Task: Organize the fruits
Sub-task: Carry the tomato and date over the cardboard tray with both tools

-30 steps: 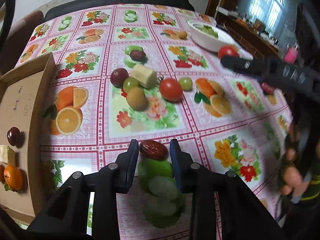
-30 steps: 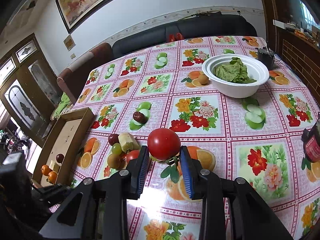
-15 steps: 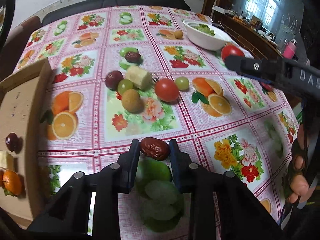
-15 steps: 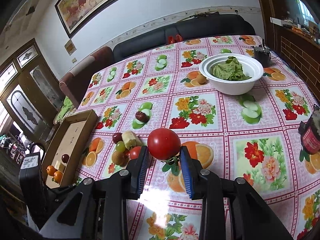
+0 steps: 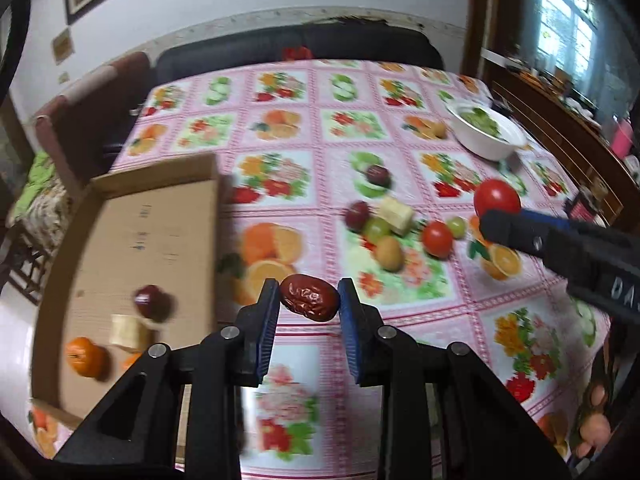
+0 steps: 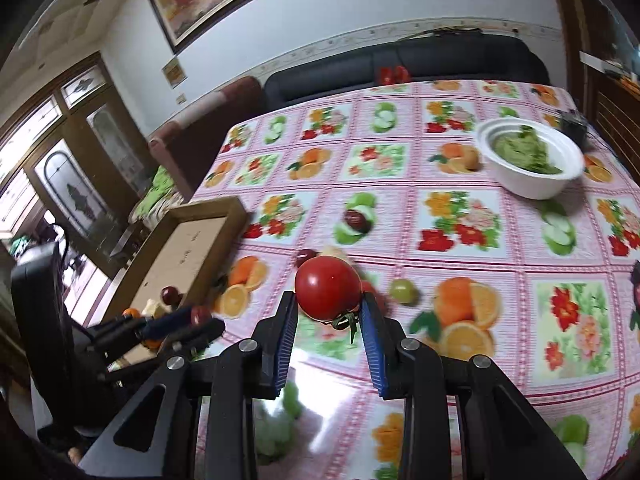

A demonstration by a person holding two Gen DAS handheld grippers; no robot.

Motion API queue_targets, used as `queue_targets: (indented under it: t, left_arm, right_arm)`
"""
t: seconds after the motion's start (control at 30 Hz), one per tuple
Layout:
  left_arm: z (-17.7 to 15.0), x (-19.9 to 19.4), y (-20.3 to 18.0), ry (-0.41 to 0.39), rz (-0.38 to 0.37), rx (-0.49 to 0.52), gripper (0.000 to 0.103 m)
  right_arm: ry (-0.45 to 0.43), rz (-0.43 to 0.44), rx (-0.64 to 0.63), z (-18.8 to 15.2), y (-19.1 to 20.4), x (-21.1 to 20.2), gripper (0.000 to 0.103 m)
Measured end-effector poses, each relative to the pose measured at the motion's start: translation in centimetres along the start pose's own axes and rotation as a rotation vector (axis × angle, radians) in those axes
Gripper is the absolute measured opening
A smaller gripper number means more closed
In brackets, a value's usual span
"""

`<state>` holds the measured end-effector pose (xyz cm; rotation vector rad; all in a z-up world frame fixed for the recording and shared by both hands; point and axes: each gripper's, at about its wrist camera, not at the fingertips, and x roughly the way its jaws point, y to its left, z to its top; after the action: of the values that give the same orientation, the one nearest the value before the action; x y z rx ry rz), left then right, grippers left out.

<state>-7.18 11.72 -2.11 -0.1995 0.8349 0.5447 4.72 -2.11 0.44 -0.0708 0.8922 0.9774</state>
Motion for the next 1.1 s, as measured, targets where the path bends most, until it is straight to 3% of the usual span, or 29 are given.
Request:
queue_targets:
  t: [0.63,1.1]
  left_arm:
    - [-0.1,-1.1,9.3,-0.033,0.118,-0.128,0.027]
    - [-0.1,-0.6,14.0,-0.029,0.163,-0.185,0.027]
  right_arm:
    - [0.053,0.119,-0.148,2.5,10.6,4.8,0.032]
    - [0.094,0.156,-0.197,3.5,14.3,8.6,0.032]
